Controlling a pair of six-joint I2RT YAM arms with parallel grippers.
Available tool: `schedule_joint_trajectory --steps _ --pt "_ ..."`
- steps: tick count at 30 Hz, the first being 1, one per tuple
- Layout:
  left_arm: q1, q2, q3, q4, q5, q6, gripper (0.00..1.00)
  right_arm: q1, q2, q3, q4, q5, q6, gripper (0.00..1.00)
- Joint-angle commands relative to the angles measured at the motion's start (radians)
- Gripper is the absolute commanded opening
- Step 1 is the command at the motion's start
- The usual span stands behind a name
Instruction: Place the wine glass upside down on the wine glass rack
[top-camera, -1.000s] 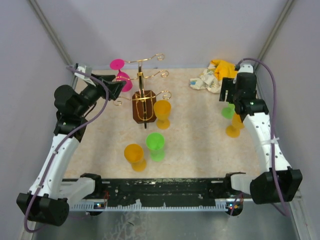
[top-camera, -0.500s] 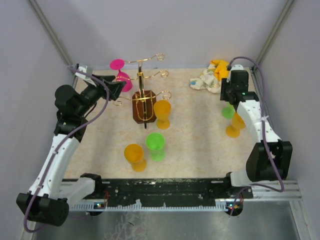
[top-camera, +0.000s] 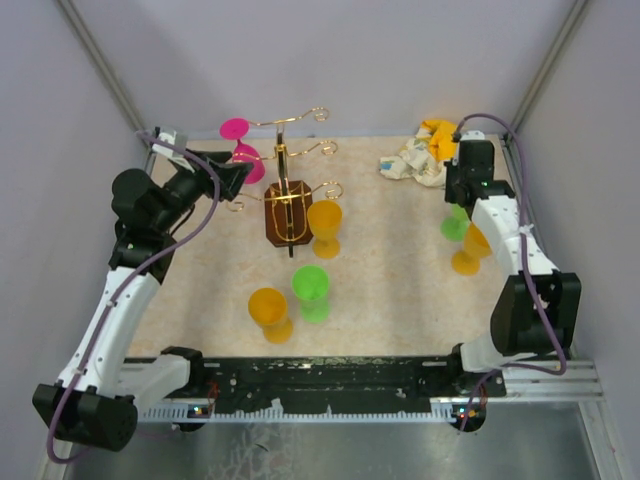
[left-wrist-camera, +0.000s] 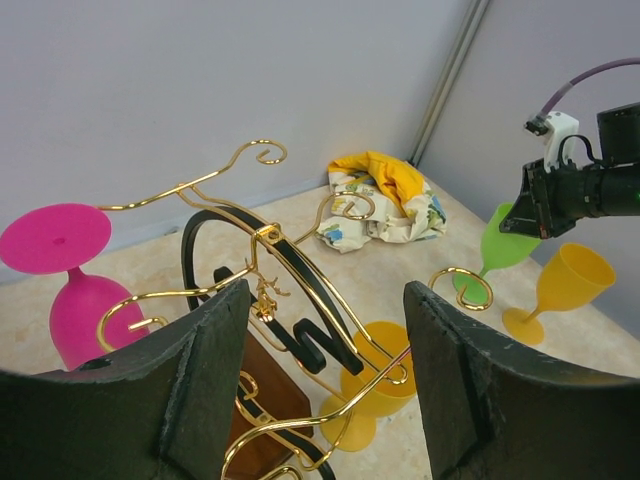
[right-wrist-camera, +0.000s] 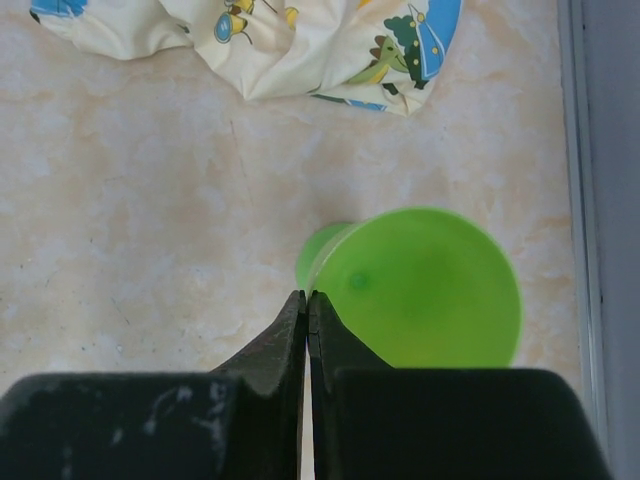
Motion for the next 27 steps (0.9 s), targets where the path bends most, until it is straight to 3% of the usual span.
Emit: schedule_joint_trajectory --steps 1,6,10,16,27 --pt "-0.01 0.007 0.035 -0.021 0.0 -0.041 0.68 -0.004 -0.012 0.106 0.006 0.015 -0.011 0.0" --pt "-0.012 0.042 0.135 -0.134 -0.099 -0.157 0.69 0.009 -0.04 0.221 -0.02 0.006 -0.02 0.0" --pt "-0.012 0.085 0.198 -0.159 -0.111 -0.255 0.71 0.131 -0.075 0.284 0.033 0.164 -0.135 0.0" --pt "-0.012 0.125 0.233 -0.125 -0.163 -0.39 0.74 0.341 -0.192 0.22 0.349 0.209 -0.231 0.0" --pt "-0.011 0.171 0.24 -0.043 -0.18 -0.877 0.74 0.734 -0.267 -0.014 0.986 0.24 -0.558 0.0"
